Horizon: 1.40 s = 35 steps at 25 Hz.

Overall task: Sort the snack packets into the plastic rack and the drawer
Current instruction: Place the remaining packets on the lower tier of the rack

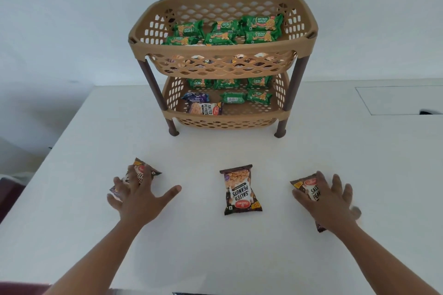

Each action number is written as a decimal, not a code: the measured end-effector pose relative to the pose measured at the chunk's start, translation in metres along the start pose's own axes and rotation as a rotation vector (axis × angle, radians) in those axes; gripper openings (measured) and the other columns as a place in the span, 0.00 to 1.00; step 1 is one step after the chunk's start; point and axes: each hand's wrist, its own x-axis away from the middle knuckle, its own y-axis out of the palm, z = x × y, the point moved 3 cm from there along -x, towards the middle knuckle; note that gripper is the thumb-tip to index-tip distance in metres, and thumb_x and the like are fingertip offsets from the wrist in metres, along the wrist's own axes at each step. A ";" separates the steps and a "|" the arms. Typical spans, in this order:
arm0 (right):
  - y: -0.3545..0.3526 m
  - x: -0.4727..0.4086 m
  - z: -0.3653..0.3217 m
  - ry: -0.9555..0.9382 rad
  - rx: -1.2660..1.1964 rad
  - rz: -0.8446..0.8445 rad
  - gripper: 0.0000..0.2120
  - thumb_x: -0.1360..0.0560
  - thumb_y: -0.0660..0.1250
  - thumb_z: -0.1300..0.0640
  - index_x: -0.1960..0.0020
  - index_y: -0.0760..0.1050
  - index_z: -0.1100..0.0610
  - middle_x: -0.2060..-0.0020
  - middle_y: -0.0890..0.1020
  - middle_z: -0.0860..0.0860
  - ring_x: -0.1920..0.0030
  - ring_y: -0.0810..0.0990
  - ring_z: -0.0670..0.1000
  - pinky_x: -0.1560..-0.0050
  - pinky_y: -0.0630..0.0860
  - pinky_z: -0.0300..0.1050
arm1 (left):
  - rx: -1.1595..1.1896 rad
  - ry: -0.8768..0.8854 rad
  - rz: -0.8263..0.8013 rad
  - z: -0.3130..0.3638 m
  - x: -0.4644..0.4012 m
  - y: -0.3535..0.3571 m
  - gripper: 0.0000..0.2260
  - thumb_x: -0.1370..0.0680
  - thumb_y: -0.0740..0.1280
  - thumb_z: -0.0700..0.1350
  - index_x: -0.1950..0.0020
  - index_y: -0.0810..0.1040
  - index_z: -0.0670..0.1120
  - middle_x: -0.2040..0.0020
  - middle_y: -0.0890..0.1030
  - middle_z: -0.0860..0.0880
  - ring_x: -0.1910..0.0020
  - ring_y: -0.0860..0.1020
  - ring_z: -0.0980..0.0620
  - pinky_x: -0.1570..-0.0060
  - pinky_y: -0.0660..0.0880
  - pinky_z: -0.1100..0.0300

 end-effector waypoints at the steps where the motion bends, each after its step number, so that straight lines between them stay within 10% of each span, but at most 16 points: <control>1: 0.009 0.002 -0.007 -0.024 -0.010 -0.024 0.48 0.36 0.53 0.20 0.21 0.44 0.36 0.18 0.42 0.47 0.20 0.37 0.56 0.28 0.51 0.71 | 0.013 0.000 -0.011 0.002 0.002 0.004 0.57 0.43 0.47 0.89 0.19 0.50 0.62 0.16 0.45 0.50 0.19 0.42 0.37 0.28 0.49 0.31; 8: 0.038 0.011 -0.058 -0.190 0.024 -0.059 0.46 0.27 0.63 0.41 0.21 0.36 0.38 0.18 0.41 0.49 0.19 0.40 0.58 0.27 0.53 0.64 | 0.061 0.014 -0.081 0.049 0.020 0.030 0.55 0.40 0.45 0.87 0.18 0.44 0.61 0.17 0.39 0.52 0.20 0.41 0.37 0.30 0.57 0.30; 15: -0.021 0.007 -0.095 -0.367 -0.191 0.039 0.38 0.28 0.66 0.52 0.21 0.55 0.48 0.31 0.71 0.53 0.36 0.69 0.58 0.44 0.72 0.56 | -0.044 0.203 0.156 0.047 0.035 0.044 0.42 0.26 0.52 0.77 0.17 0.53 0.57 0.16 0.49 0.45 0.19 0.44 0.33 0.29 0.47 0.31; 23: -0.135 -0.034 -0.233 -0.851 0.093 0.225 0.39 0.27 0.68 0.50 0.20 0.56 0.45 0.26 0.67 0.50 0.27 0.66 0.59 0.30 0.62 0.65 | 0.272 0.175 0.285 0.004 0.007 0.029 0.35 0.22 0.51 0.69 0.19 0.54 0.55 0.18 0.59 0.50 0.18 0.52 0.46 0.26 0.51 0.42; 35: -0.109 -0.141 -0.303 -0.731 0.388 -0.047 0.40 0.24 0.64 0.67 0.22 0.58 0.37 0.22 0.66 0.50 0.23 0.62 0.60 0.33 0.59 0.59 | 0.285 0.074 0.183 -0.001 -0.012 0.039 0.34 0.22 0.49 0.71 0.20 0.60 0.56 0.23 0.69 0.53 0.20 0.57 0.48 0.26 0.51 0.45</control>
